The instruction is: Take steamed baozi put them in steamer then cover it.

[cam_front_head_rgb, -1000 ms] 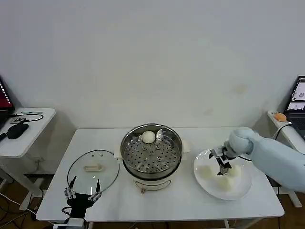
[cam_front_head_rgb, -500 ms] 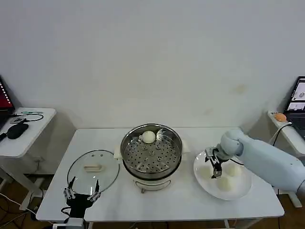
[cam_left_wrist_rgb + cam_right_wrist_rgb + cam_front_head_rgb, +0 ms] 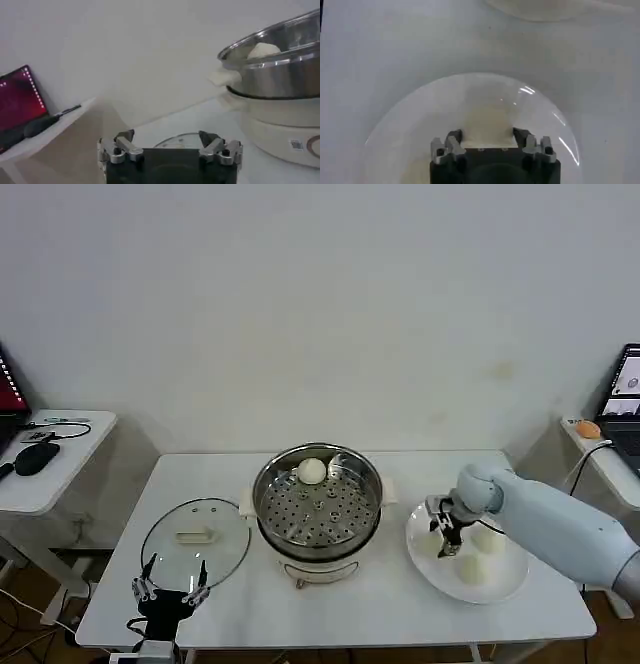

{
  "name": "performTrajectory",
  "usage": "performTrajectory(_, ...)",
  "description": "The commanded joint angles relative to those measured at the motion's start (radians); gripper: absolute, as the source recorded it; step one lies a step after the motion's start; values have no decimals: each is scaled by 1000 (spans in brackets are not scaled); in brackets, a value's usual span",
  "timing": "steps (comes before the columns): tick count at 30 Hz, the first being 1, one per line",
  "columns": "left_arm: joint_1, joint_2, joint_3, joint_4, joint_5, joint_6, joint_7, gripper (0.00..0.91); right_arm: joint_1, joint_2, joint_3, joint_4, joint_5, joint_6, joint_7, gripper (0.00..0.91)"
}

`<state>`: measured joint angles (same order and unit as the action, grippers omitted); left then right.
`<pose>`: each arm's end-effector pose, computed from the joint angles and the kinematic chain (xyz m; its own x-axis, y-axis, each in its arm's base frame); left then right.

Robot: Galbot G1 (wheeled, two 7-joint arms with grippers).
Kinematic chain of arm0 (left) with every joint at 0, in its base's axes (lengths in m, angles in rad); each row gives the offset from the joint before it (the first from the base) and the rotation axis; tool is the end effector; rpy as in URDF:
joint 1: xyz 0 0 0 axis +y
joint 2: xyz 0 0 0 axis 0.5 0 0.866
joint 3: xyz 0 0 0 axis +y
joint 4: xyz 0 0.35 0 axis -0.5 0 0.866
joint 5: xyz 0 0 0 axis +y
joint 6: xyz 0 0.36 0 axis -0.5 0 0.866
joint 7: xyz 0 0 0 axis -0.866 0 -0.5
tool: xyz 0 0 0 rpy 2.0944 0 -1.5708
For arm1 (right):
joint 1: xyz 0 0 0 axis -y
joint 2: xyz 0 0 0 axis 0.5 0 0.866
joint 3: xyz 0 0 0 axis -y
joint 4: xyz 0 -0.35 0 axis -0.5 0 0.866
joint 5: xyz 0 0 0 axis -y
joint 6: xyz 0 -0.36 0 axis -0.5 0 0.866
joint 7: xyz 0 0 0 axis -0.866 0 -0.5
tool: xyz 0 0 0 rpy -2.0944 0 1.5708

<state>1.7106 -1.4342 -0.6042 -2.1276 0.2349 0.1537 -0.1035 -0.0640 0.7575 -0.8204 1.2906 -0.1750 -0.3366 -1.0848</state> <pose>0.1446 0.0461 -0.3096 -0.9683 -0.1496 0.2001 -0.0577 0.9131 0.4037 0.5041 -0.0950 -0.2423 -0.1388 -0.0553 0.9888 -0.9836 -0.1082 -0.1441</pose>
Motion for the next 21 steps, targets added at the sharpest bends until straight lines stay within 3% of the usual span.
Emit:
performTrajectory(1, 0, 1, -1, 0, -2, 0, -1, 907, 20, -23, -2, 19, 6, -11, -3, 635)
performTrajectory(11, -4, 10, -1, 1, -5, 0, -2, 907, 321, -101, -119, 104, 121, -17, -11, 645)
performTrajectory(17, -10, 14, 3, -1, -5, 1, -2, 907, 553, -63, -224, 136, 231, -35, -14, 645)
performTrajectory(21, -14, 16, 1, -2, -7, 2, -2, 907, 679, 15, -287, 132, 304, -52, -7, 645)
